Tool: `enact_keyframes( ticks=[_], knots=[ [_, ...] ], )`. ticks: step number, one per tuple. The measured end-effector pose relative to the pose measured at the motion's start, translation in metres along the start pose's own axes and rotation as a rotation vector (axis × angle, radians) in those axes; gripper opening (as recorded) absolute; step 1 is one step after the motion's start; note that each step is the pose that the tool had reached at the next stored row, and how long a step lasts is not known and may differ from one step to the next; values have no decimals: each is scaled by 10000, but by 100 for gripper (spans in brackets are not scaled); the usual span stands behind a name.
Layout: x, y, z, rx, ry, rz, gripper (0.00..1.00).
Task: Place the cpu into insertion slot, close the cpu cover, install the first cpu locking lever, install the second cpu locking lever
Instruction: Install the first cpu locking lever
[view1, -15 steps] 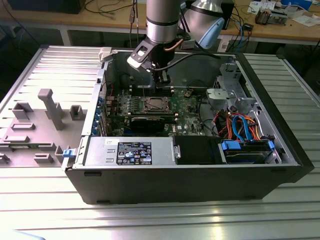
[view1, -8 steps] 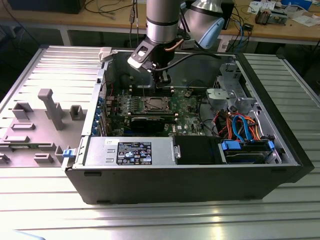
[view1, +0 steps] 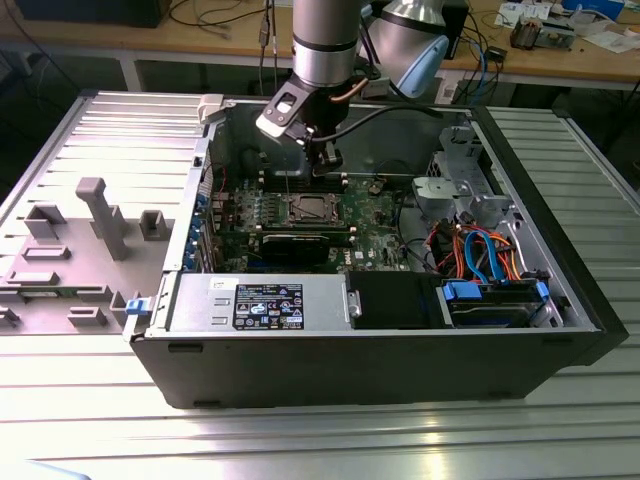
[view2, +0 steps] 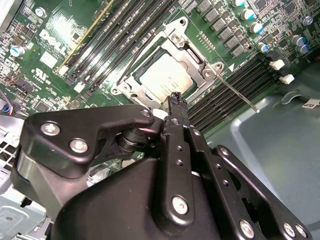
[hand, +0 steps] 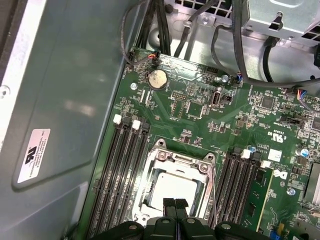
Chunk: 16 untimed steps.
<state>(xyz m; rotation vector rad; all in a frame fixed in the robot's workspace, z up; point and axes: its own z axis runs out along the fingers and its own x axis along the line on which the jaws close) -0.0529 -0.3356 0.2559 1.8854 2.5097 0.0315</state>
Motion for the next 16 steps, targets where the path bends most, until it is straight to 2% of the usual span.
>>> enact_keyframes(
  ticks=[11,12,16],
  knots=[
    [0,0,-1,0,2,-79,11],
    [0,1,-34,0,1,-79,11],
    [1,2,-98,0,2,-79,11]
  ],
)
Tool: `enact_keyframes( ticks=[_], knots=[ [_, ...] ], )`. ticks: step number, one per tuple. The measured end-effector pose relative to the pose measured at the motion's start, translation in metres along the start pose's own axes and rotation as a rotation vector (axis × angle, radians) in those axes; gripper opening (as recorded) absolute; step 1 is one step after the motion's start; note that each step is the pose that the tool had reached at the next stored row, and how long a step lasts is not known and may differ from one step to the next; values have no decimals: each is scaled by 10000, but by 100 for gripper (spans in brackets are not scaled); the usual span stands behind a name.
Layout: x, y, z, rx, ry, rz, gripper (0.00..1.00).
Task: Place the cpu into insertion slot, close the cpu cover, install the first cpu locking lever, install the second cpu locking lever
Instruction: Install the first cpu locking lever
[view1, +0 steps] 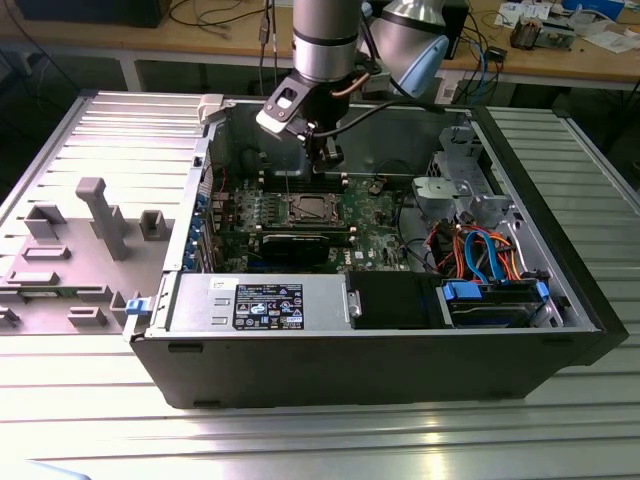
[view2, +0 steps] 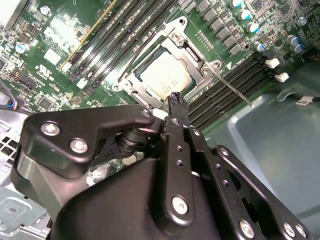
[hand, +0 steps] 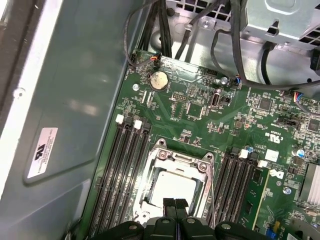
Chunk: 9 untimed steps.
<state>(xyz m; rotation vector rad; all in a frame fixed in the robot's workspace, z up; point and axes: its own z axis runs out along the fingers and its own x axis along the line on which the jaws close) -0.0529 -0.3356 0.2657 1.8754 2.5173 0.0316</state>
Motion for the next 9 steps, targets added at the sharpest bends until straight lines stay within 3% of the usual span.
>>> enact_keyframes(
  ticks=[6,9],
  knots=[
    [0,0,-2,1,0,-34,11],
    [0,0,-1,5,5,-369,11]
  ],
)
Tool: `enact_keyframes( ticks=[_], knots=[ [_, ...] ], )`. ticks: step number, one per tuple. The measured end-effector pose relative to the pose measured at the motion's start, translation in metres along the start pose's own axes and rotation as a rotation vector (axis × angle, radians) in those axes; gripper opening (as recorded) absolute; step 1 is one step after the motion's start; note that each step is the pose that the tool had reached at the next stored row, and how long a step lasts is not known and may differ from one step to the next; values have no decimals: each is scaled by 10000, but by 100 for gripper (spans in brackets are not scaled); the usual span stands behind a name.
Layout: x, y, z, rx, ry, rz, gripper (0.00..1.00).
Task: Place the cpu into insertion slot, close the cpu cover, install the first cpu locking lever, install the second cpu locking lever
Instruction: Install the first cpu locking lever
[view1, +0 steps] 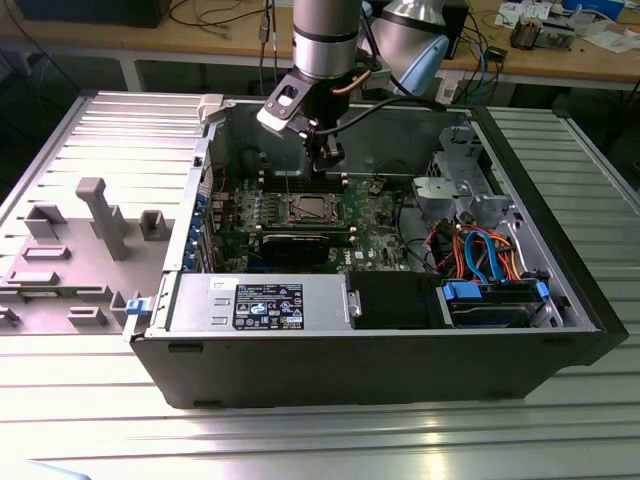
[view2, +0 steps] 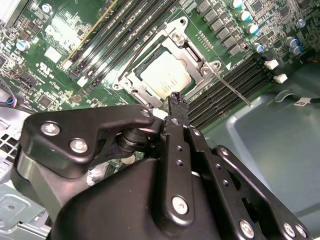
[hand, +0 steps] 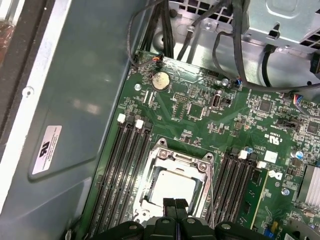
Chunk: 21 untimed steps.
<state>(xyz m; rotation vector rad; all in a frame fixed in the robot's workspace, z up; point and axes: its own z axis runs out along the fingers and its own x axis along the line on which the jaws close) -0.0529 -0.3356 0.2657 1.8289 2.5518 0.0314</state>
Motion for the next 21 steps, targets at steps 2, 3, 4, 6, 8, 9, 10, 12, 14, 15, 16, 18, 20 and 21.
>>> enact_keyframes(
  ticks=[2,3,4,6,8,9,10,12,14,15,16,18,20,21],
  knots=[
    [0,0,3,3,7,-376,11],
    [0,0,5,5,11,-580,11],
    [0,0,7,8,15,-826,11],
    [0,0,16,12,26,-1396,11],
    [0,0,23,20,34,-1959,11],
    [0,0,24,22,37,-2163,11],
    [0,0,25,22,41,-2303,11],
    [0,0,25,23,44,-2432,11],
    [0,0,25,23,44,-2445,11],
    [0,0,26,23,44,-2460,11],
    [0,0,25,23,45,-2474,11],
    [0,0,25,23,45,-2476,11],
    [0,0,25,24,44,-2482,11],
    [0,0,25,24,45,-2485,11]
  ],
)
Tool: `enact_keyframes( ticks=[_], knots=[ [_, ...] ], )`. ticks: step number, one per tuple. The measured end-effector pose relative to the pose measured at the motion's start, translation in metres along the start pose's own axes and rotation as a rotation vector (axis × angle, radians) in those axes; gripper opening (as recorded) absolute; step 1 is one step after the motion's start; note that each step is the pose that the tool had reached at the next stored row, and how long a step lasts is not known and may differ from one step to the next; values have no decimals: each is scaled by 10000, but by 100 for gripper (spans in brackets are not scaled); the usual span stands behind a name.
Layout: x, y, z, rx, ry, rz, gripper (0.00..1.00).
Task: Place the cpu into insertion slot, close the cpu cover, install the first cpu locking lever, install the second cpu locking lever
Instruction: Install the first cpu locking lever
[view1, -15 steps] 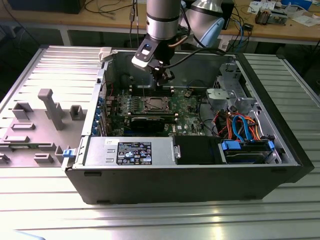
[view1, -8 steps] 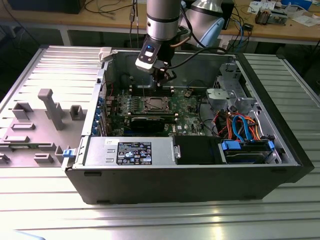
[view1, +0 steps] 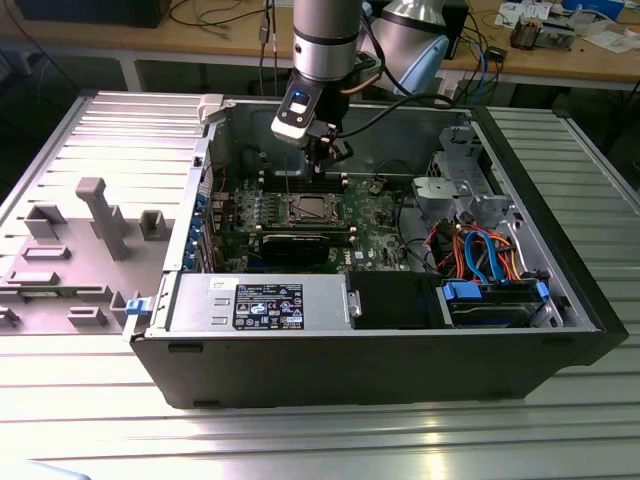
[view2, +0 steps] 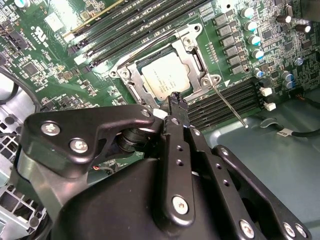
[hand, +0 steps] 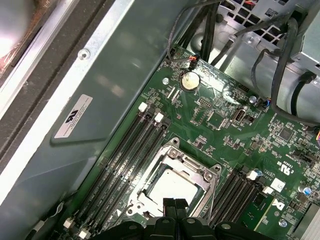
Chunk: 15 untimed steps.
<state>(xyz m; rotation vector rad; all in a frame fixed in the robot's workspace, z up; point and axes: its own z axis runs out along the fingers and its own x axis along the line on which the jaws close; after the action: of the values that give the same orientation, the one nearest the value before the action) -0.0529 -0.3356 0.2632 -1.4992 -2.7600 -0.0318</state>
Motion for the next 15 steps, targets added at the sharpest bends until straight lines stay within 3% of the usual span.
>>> enact_keyframes(
  ticks=[7,15],
  knots=[
    [0,0,0,1,2,-47,11],
    [1,-1,0,8,15,-867,11]
  ],
)
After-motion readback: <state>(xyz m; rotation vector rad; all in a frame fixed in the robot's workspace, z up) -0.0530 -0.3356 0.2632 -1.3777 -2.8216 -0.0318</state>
